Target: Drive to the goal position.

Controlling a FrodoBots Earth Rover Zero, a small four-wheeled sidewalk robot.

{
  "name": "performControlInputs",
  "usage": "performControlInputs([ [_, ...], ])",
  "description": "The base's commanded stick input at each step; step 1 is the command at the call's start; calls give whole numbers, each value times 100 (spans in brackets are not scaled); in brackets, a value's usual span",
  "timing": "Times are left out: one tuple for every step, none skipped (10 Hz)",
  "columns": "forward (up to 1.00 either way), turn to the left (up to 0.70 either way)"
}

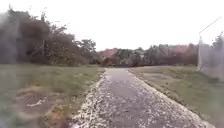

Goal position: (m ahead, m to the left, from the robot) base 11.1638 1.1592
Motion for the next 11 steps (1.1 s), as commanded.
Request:
performControlInputs([
  [100, 0],
  [100, 0],
  [100, 0],
  [100, 0],
  [100, 0],
  [100, -32],
  [100, -16],
  [100, -1],
  [100, 0],
  [100, 0],
  [100, 0],
])
